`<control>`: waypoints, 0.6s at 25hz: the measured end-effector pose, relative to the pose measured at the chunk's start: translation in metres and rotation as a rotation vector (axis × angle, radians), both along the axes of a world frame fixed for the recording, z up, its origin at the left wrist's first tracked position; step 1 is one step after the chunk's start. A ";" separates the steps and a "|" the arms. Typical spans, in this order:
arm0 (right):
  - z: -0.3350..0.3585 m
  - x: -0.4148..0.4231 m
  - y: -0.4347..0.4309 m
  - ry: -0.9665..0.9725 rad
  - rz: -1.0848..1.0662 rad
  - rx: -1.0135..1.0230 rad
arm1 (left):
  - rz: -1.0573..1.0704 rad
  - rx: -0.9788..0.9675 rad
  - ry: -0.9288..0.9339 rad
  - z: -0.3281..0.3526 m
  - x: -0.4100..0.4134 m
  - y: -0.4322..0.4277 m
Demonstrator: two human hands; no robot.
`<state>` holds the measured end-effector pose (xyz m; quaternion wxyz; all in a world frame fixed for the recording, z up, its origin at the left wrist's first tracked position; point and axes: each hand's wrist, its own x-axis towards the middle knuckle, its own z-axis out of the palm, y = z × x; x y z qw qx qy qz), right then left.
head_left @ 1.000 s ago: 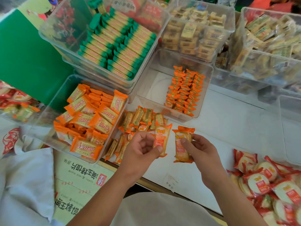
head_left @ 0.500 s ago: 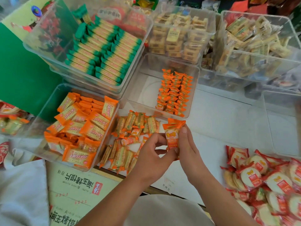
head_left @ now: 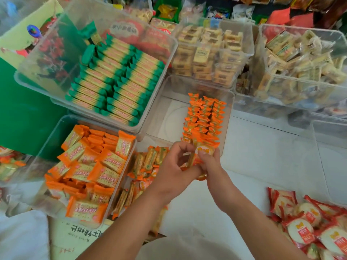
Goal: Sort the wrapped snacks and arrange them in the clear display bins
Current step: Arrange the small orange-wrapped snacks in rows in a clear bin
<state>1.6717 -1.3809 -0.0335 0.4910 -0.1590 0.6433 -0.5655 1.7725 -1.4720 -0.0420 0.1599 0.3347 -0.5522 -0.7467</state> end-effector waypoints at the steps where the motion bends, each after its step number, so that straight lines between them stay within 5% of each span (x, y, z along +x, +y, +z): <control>1: -0.002 -0.015 -0.011 0.018 0.010 -0.006 | 0.013 -0.003 -0.003 -0.002 -0.010 -0.015; 9: 0.000 -0.183 -0.121 0.472 0.575 0.209 | -0.037 -0.234 -0.090 -0.032 -0.093 -0.126; 15: -0.041 -0.211 -0.202 0.854 0.581 0.205 | 0.164 -0.263 -0.233 -0.061 -0.133 -0.184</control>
